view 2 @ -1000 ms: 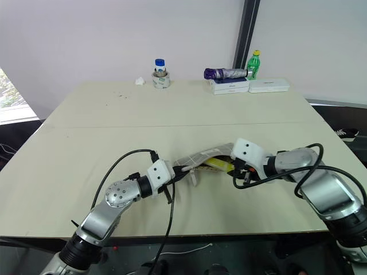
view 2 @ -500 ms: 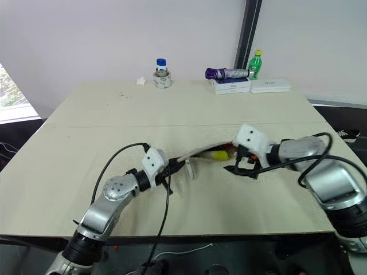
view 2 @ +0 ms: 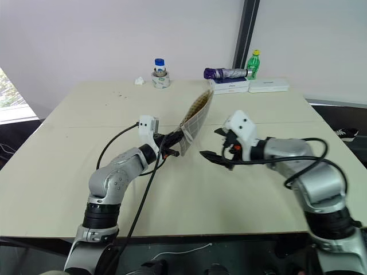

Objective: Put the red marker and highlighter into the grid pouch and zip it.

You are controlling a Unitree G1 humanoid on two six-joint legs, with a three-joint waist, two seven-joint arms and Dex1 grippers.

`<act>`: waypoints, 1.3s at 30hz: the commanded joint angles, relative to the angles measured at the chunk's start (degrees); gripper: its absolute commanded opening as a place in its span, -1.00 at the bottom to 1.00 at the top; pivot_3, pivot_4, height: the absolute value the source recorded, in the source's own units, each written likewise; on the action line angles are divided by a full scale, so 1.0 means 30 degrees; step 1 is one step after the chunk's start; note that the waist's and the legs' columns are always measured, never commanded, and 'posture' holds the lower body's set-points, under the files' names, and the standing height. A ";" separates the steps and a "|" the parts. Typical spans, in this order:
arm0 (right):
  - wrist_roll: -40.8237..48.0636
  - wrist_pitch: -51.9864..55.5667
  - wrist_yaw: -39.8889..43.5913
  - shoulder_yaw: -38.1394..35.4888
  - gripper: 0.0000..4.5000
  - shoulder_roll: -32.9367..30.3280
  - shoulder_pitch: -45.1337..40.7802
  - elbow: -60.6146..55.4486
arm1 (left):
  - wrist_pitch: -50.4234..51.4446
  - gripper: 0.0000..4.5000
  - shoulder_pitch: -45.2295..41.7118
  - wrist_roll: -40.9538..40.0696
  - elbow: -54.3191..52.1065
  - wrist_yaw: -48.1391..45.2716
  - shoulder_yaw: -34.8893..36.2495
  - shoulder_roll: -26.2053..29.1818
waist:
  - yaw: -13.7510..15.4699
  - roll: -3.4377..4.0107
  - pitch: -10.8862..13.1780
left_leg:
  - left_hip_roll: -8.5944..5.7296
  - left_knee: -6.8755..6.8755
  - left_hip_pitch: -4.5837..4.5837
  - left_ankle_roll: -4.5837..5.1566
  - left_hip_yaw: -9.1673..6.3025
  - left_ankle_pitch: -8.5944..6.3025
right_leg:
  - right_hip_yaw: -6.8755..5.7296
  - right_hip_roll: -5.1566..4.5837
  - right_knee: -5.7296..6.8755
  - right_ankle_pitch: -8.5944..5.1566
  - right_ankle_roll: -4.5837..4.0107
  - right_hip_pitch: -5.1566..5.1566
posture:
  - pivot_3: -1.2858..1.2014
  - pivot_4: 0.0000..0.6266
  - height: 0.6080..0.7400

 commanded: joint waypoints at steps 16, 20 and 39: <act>-0.0958 -0.0567 -0.2215 0.0882 -0.56 0.2447 -0.1070 0.1538 | 0.1417 -1.00 -0.0429 -0.2429 -0.1667 -0.0754 -0.0378 0.0681 | -0.0062 0.0000 0.0000 | -0.0007 -0.0019 0.0000 -0.0004 0.0001 0.0002 | 0.0003 0.0006 0.0002 0.0001 -0.0002 -0.0014 | 0.03 -0.52 0.96; -0.1111 -0.0839 -0.1729 0.0762 -0.98 0.1444 -0.0851 0.1153 | 0.1127 -1.00 -0.0244 -0.2145 -0.1557 -0.0926 -0.0468 0.1330 | -0.0027 0.0000 0.0001 | -0.0007 -0.0017 -0.0001 -0.0004 0.0000 0.0002 | 0.0003 0.0005 0.0002 0.0000 -0.0002 -0.0014 | 0.03 -0.52 0.96; -0.3223 -0.3674 -0.1045 -0.1226 -0.98 -0.3419 -0.1355 0.5082 | -0.3398 -1.00 0.3191 0.0597 -0.2085 -0.6086 -0.2999 0.7801 | -0.0074 0.0005 0.0000 | 0.0014 -0.0040 0.0001 0.0006 0.0028 -0.0003 | 0.0053 0.0001 -0.0003 0.0000 -0.0010 -0.0037 | 0.03 -0.52 0.96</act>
